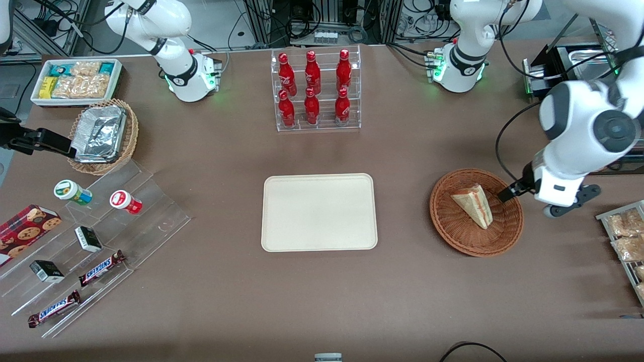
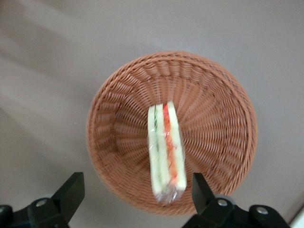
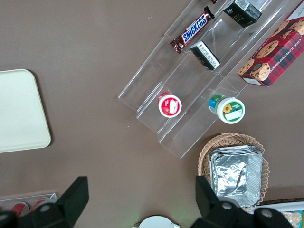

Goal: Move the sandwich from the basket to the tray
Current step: 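Move the left gripper over the wrapped sandwich in the wicker basket, then lower the left gripper and close it on the sandwich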

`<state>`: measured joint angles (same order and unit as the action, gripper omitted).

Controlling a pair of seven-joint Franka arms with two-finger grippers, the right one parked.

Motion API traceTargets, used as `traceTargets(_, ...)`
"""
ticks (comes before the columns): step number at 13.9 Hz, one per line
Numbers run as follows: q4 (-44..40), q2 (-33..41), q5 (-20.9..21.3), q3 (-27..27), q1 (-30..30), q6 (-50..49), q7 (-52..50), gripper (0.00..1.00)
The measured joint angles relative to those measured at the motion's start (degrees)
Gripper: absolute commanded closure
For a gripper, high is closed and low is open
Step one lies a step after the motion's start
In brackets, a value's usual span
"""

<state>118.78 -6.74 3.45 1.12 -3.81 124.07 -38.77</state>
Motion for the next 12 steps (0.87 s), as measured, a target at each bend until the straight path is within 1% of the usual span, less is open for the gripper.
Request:
traceTargets(2, 3.9, -0.7, 0.0, -0.2, -0.5, 7.3, -8.8, 0.00)
traceTargets(4, 6.8, -1.2, 0.0, -0.4, -1.7, 11.4, -12.6, 0.00)
traceTargets(7, 8.4, -1.7, 0.0, -0.6, -3.3, 12.0, -13.9, 0.00)
traceTargets(12, 9.8, -2.8, 0.0, -0.6, -3.4, 12.3, -13.9, 0.00)
